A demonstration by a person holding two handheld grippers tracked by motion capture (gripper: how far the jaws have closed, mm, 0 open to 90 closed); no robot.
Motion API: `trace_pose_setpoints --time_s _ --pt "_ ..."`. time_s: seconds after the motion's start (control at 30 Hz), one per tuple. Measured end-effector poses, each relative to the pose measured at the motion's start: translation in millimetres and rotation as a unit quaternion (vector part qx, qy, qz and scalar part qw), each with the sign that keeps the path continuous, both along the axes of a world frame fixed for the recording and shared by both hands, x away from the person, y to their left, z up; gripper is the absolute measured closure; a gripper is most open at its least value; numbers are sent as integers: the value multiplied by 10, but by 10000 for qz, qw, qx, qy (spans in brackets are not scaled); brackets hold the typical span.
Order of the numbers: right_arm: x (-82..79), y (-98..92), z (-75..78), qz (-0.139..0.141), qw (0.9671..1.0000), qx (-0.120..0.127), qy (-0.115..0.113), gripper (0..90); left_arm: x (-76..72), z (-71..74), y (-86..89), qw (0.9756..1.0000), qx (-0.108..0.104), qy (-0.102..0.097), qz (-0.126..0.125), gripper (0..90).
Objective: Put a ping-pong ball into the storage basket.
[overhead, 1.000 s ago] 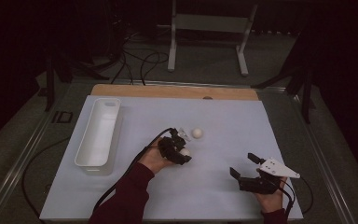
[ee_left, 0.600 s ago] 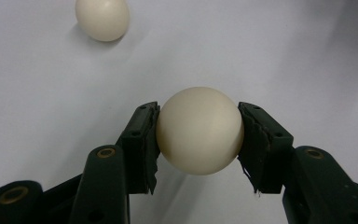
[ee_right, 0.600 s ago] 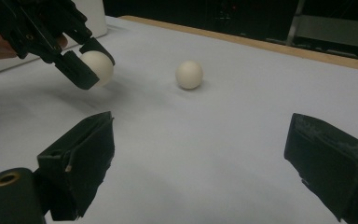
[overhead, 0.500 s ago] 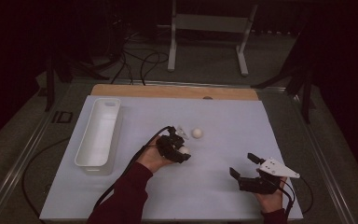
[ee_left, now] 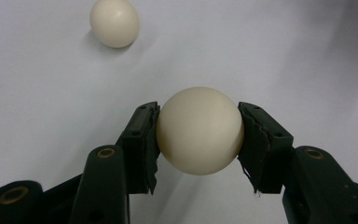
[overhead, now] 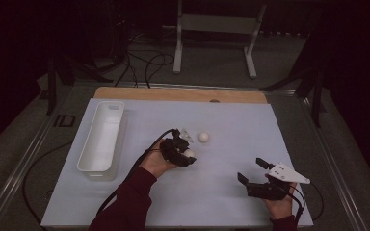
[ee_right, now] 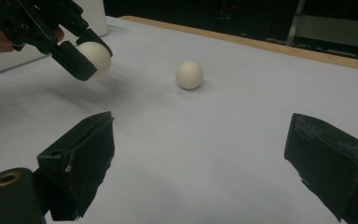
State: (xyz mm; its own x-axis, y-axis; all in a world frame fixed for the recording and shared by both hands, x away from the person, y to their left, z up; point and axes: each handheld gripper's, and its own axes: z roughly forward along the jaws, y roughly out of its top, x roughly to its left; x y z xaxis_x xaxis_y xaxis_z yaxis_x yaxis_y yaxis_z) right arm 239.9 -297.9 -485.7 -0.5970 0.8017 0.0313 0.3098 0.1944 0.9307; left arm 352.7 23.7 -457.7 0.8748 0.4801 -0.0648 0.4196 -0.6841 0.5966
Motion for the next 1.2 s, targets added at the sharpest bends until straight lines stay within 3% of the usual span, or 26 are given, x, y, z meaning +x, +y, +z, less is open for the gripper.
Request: trace_pose_setpoints --time_s 1.2 --pt "2 7 -3 5 10000 17 21 81 28 159 158 9994 -202 -84 270 513"
